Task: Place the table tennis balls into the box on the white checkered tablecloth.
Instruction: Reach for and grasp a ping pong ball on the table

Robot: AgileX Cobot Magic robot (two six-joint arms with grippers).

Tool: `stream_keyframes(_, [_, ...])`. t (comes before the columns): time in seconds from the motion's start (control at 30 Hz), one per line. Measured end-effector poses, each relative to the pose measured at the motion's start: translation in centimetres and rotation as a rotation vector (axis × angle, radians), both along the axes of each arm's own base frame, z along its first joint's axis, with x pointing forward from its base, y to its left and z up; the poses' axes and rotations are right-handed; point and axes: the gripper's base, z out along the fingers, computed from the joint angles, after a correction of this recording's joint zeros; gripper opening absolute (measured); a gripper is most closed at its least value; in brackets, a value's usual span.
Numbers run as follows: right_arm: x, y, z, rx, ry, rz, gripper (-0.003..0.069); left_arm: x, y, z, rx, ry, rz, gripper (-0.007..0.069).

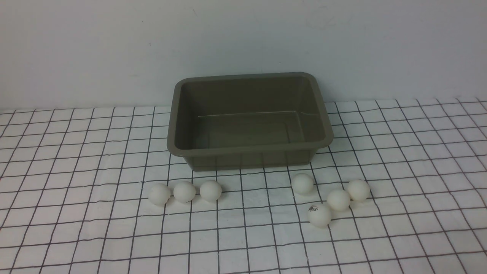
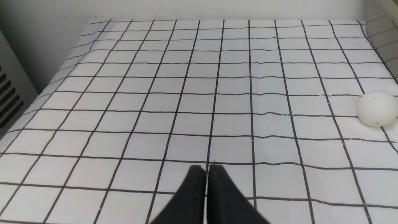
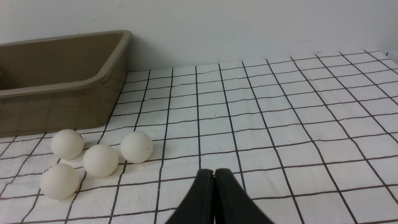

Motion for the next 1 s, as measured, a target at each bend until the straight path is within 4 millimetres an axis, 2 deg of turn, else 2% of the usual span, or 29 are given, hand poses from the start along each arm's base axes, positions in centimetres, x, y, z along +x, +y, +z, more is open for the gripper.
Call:
stream_keyframes(0.1, [0.0,0.0,0.0,0.019,-0.001,0.0,-0.0018,0.0,0.0,0.0,0.0,0.0,0.0,-0.0005])
stream_keyframes(0.13, [0.0,0.1,0.1,0.079,-0.011,-0.002,-0.0018,0.0,0.0,0.0,0.0,0.0,0.0,-0.0005])
stream_keyframes(0.37, [0.2,0.5,1.5,0.814,-0.111,-0.038,-0.0018,0.0,0.0,0.0,0.0,0.0,0.0,-0.0005])
stream_keyframes(0.47, [0.2,0.4,1.8,0.96,-0.137,-0.05,-0.0018,0.0,0.0,0.0,0.0,0.0,0.0,-0.0005])
stream_keyframes(0.6, [0.2,0.0,2.2,1.032,-0.196,-0.08,-0.0018,0.0,0.0,0.0,0.0,0.0,0.0,-0.0005])
stream_keyframes(0.8, [0.2,-0.1,2.3,1.043,-0.21,-0.088,-0.0018,0.0,0.0,0.0,0.0,0.0,0.0,-0.0005])
stream_keyframes(0.9, [0.1,0.3,2.7,0.973,-0.186,-0.045,-0.0018,0.0,0.0,0.0,0.0,0.0,0.0,-0.0005])
stream_keyframes(1.0, [-0.5,1.1,5.0,0.82,-0.178,0.069,-0.0018,0.0,0.0,0.0,0.0,0.0,0.0,-0.0005])
